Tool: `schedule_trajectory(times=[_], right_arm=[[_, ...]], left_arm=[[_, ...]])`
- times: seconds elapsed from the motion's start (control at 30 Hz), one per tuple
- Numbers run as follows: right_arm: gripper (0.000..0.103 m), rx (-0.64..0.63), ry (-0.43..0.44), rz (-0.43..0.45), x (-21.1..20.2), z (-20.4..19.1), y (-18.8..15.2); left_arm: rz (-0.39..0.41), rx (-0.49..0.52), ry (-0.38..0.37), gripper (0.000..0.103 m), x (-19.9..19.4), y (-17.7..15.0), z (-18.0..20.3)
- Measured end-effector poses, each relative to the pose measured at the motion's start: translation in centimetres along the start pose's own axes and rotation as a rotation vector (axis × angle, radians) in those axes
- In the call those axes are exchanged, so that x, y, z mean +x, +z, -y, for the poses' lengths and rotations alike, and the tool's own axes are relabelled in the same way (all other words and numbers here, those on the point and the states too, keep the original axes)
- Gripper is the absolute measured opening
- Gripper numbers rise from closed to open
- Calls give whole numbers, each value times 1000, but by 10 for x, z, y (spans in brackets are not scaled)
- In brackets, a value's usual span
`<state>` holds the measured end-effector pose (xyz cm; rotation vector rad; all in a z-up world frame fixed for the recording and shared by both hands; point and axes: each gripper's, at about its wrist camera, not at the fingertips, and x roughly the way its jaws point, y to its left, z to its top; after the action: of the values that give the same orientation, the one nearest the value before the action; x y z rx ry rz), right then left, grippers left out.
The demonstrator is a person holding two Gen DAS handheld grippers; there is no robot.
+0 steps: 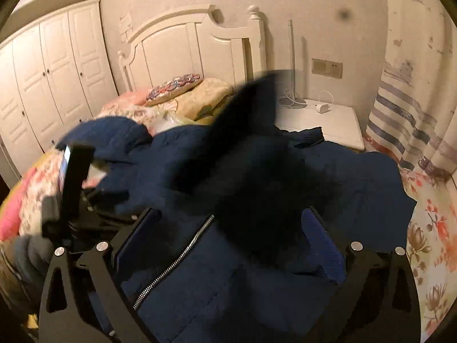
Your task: Fold large clothes
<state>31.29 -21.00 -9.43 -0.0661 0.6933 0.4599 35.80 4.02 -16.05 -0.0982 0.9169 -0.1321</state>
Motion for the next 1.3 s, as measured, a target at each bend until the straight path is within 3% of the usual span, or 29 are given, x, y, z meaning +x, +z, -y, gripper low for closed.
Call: schedule_trajectory(times=[0.1,0.17,0.33,0.4,0.5,0.57,0.63,0.67,0.73,0.77,0.8,0.97,1.0,1.1,1.2,1.3], right_arm=[[86,85,-4,58,-16,15,-13],[86,158,-45,89,-37,36,-26],[79,233,-163,22,-35,63,-69],[78,283,-193,-17,-24,73,-84],[78,309,-198,-35,-16,78,-88],[78,317,-182,-37,-14,80,-91],[78,334,-164,-25,-16,83,-94],[78,345,-153,-21,-16,85,-94],[78,363,-138,-12,-18,88,-95],[78,367,-135,-9,-19,86,-95],[78,370,-134,-8,-19,86,-94],[79,374,-134,-8,-20,84,-93],[79,375,-133,-10,-20,84,-93],[79,376,-132,-9,-20,84,-93],[79,375,-128,-6,-20,84,-93],[79,378,-126,-6,-20,85,-94]], left_arm=[[14,-24,-25,101,-4,-1,-4],[28,-43,-51,101,-8,-2,-6],[13,-35,-143,101,-8,0,-2],[-3,-86,-203,101,-4,8,-7],[-27,-249,-278,100,7,23,-28],[-30,-335,-281,100,16,37,-38],[-39,-356,-266,98,29,49,-37],[-42,-338,-256,93,35,56,-31],[-64,-287,-240,50,44,63,-17],[-63,-277,-236,44,43,65,-12],[-47,-259,-250,26,38,68,-6],[147,-171,-267,16,-30,81,10],[204,-161,-260,16,-50,88,7],[270,-143,-206,16,-78,100,-6],[224,-129,-100,16,-70,100,-28],[135,-172,-20,16,-45,74,-54]])
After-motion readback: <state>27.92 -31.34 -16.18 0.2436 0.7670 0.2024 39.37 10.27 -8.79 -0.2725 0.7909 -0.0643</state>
